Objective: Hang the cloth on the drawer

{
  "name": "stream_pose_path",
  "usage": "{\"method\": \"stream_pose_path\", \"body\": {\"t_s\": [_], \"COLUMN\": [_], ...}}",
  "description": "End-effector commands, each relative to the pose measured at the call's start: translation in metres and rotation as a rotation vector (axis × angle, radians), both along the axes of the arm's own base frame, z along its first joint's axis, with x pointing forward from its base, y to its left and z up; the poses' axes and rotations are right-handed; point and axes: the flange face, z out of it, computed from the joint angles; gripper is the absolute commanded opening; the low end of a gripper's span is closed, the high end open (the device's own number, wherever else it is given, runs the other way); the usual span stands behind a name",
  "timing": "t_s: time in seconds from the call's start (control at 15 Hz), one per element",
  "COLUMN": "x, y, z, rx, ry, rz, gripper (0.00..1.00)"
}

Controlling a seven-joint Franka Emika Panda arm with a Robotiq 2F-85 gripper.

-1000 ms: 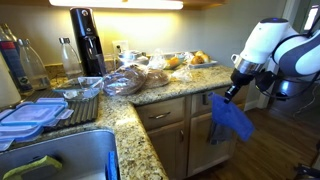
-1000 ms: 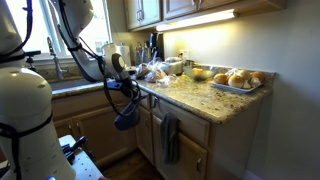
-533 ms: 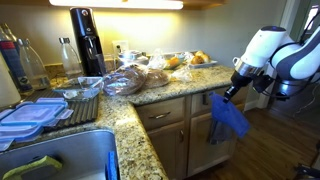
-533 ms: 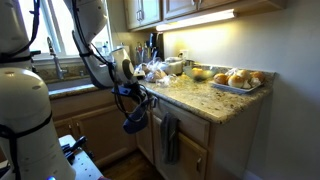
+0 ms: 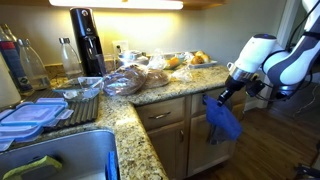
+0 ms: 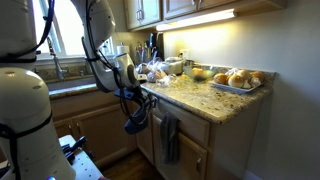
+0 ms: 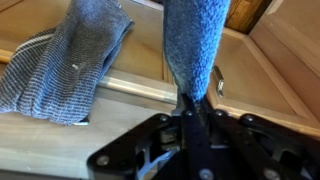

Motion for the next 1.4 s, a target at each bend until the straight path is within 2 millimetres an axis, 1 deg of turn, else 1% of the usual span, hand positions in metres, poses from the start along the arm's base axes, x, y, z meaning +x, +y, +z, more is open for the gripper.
{"method": "stream_pose_path", "body": {"t_s": [0.0,0.27,0.47,0.73,0.93,1.13,1.33], "x": [0.005,0.006,0.007,0.007,0.005,0.007,0.007], "y": [-0.001,0.0,-0.002,-0.01,-0.024,-0.037,-0.04], "z": [-0.021,-0.042,-0.049,-0.041,-0.033,-0.035,-0.041], "rx": [0.037,0.048,0.051,0.051,0.05,0.062,0.071], "ry": [0.011,0.041,0.049,0.027,0.004,-0.007,-0.006], "rz": [-0.002,-0.002,-0.005,-0.017,-0.036,-0.064,-0.072], "gripper": [0.06,0.05,0.06,0.05,0.06,0.05,0.05]}}
